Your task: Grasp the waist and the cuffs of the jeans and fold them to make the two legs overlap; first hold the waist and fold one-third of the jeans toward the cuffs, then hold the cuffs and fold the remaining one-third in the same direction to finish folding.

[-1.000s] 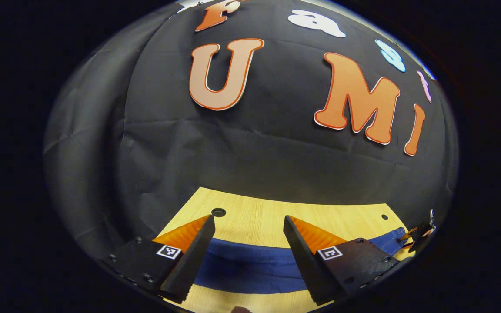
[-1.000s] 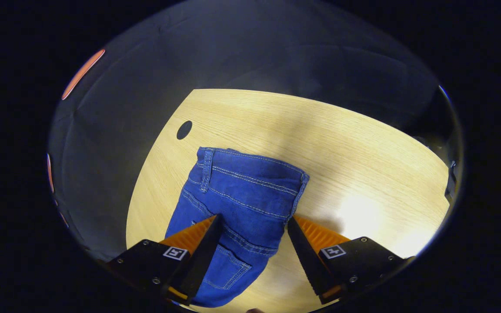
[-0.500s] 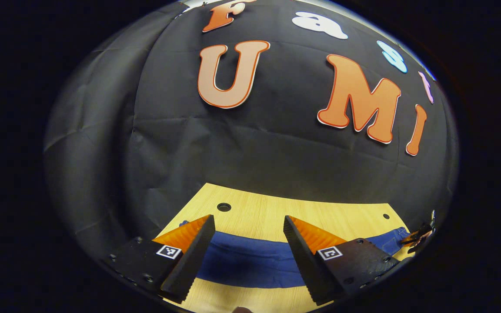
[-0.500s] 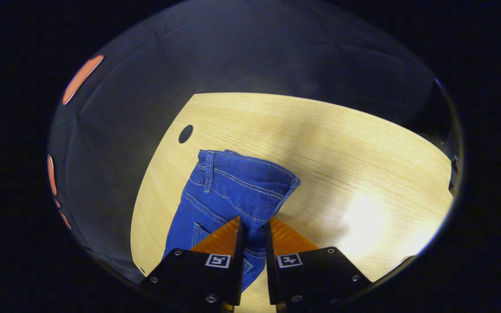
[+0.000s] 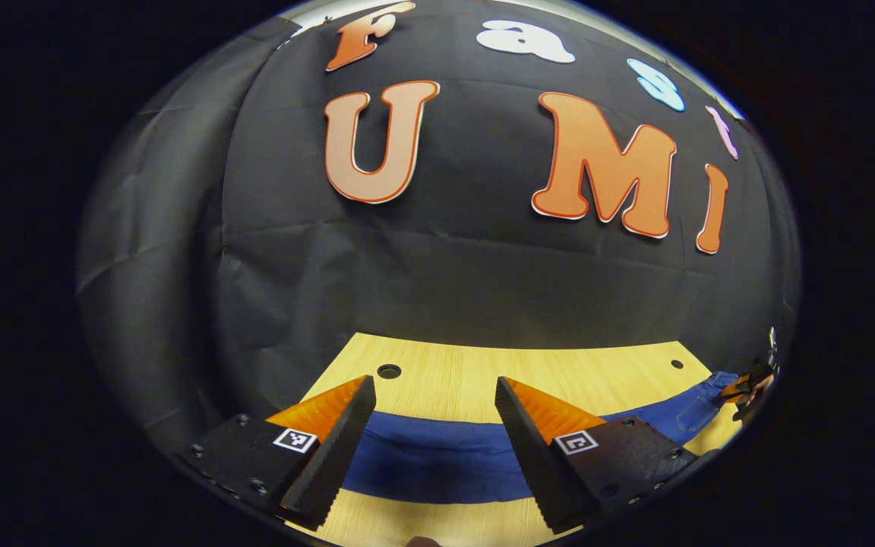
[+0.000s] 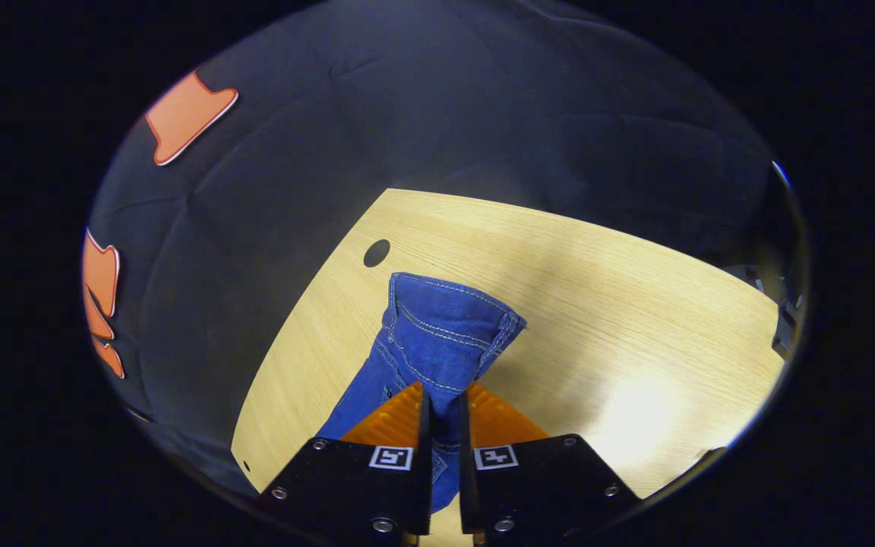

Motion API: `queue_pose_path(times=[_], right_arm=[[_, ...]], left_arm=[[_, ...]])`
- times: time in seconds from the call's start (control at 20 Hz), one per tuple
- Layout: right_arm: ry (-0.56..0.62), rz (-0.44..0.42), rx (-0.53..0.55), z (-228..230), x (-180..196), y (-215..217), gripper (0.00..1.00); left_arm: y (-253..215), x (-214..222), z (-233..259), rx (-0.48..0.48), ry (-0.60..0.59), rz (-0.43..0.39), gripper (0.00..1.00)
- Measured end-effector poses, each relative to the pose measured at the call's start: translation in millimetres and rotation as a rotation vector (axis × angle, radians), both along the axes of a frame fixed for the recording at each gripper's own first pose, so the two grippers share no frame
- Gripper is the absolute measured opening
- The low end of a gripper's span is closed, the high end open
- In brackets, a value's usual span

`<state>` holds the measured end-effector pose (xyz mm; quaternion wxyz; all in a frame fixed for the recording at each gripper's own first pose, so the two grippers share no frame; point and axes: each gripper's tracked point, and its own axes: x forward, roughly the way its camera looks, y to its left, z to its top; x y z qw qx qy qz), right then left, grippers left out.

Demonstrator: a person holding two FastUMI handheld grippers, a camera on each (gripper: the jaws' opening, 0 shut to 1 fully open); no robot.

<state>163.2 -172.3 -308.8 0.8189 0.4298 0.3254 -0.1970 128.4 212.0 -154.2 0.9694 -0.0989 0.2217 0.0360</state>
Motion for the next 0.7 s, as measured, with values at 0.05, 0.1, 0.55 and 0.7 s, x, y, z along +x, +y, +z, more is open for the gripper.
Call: queue_pose_path(times=[0.05, 0.1, 0.55, 0.7], right_arm=[[-0.009, 0.006, -0.011, -1.3, 0.3, -2.1, 0.16], [-0.026, 0.018, -0.017, 0.3, 1.7, -1.1, 0.16], [-0.163, 0.137, -0.118, 9.4, 8.8, -7.1, 0.15], [-0.204, 0.198, -0.133, 15.8, 8.0, -5.4, 0.15]], left_arm=[[-0.7, 0.0, 1.2, -0.001, -0.002, -0.005, 0.97], [-1.4, -0.5, 1.0, -0.004, -0.003, -0.006, 0.97], [10.9, -12.0, -5.0, -0.045, 0.001, 0.006, 0.98], [20.6, -19.3, -9.8, -0.056, 0.008, 0.019, 0.98]])
